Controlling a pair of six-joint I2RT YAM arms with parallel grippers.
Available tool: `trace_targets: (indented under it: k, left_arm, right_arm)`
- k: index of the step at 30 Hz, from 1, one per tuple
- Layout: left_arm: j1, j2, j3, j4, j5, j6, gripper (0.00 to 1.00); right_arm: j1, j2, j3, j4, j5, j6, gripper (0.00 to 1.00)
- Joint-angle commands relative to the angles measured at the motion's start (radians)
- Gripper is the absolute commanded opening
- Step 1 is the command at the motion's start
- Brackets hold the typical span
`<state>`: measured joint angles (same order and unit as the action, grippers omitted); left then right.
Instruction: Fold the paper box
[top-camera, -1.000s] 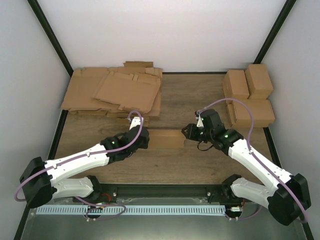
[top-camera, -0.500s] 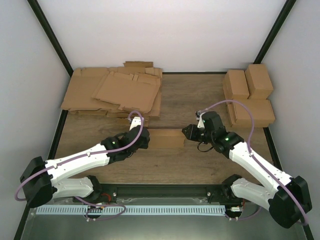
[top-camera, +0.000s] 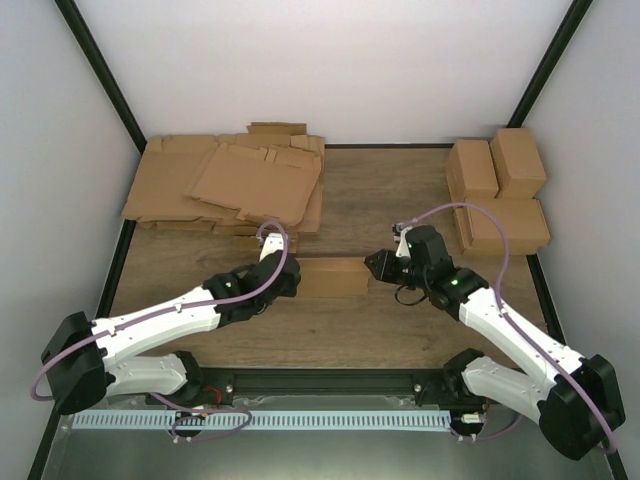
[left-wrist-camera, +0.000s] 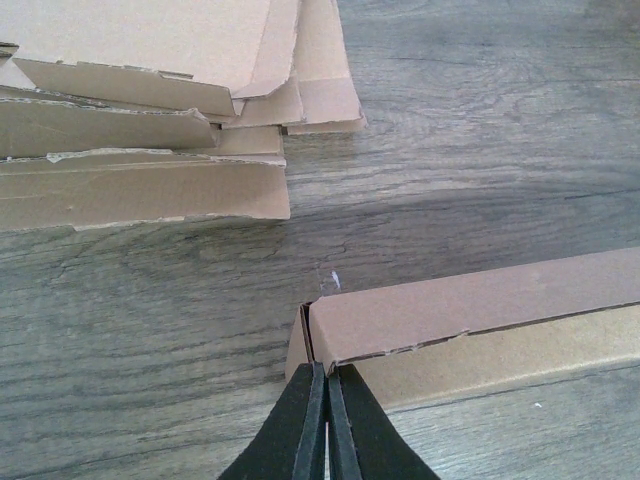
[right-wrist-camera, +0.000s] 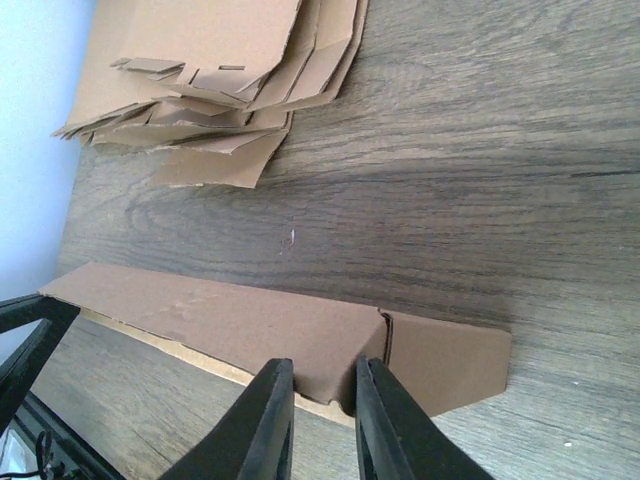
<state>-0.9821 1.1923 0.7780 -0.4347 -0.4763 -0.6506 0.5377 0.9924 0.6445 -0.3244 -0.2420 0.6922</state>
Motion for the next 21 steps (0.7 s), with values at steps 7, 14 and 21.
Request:
trace_targets:
  k: [7, 14, 21]
  left_arm:
    - [-0.017, 0.03, 0.012, -0.041, 0.039, 0.009, 0.04]
    - [-0.02, 0.031, 0.023, -0.05, 0.028, 0.02, 0.04]
    - [-0.022, 0.032, 0.027, -0.054, 0.024, 0.022, 0.04]
  right_arm:
    - [-0.002, 0.012, 0.066, -0.203, 0.09, -0.058, 0.28]
    - [-0.004, 0.046, 0.195, -0.272, 0.165, -0.118, 0.42]
    - [-0.031, 0.067, 0.222, -0.257, 0.118, -0.132, 0.44]
